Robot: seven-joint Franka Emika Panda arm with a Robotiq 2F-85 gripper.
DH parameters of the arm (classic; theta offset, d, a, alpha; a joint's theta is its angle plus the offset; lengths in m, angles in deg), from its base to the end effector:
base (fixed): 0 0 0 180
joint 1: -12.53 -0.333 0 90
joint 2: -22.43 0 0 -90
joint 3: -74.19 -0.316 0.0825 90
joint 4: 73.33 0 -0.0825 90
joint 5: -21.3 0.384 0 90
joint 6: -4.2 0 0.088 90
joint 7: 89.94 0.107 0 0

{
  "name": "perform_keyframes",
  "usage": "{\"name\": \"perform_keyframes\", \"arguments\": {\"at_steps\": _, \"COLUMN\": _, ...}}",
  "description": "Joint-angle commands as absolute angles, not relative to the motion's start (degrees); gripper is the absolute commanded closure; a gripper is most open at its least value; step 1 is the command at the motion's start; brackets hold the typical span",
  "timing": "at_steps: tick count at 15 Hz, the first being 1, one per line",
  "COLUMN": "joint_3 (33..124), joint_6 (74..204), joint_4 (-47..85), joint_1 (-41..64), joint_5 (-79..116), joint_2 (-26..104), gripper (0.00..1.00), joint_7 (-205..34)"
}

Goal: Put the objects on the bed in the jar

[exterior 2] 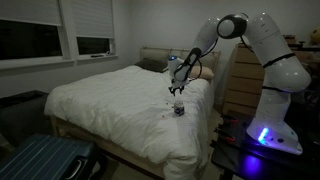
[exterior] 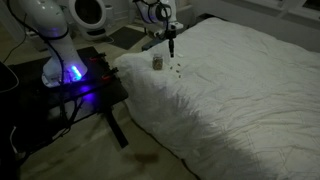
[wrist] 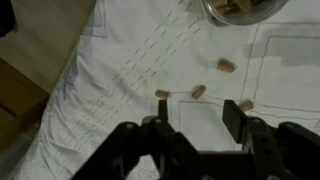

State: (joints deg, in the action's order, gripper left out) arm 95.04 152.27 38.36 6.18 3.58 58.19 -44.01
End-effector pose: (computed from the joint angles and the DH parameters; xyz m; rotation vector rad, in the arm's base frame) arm 0.6053 -0.1437 0.1774 2.6013 -0.9854 0.1798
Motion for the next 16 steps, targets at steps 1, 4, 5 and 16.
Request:
{"name": "perform_keyframes", "arguments": {"at_steps": 1, "joint_3": 95.88, "joint_6": 155.24, "joint_4": 35.96, "joint_1": 5.71, "joint_5": 3.62, "joint_2": 62.06, "gripper": 0.07, "joint_7": -41.8}}
{"name": "perform_keyframes", "arguments": {"at_steps": 4, "joint_3": 95.24, "joint_6": 156.87, "joint_4": 34.42, "joint_1": 6.28, "joint_5": 4.88, "joint_2": 65.02, "gripper": 0.0, "joint_7": -43.51}}
{"name": "perform_keyframes", "arguments": {"at_steps": 5, "joint_3": 95.24, "joint_6": 157.35, "joint_4": 33.75, "joint_1": 6.3, "joint_5": 5.19, "joint_2": 65.99, "gripper": 0.0, "joint_7": -43.89}}
{"name": "perform_keyframes", "arguments": {"at_steps": 16, "joint_3": 89.48, "joint_6": 159.13, "joint_4": 26.96, "joint_1": 11.77, "joint_5": 15.88, "joint_2": 72.55, "gripper": 0.0, "joint_7": -54.17}}
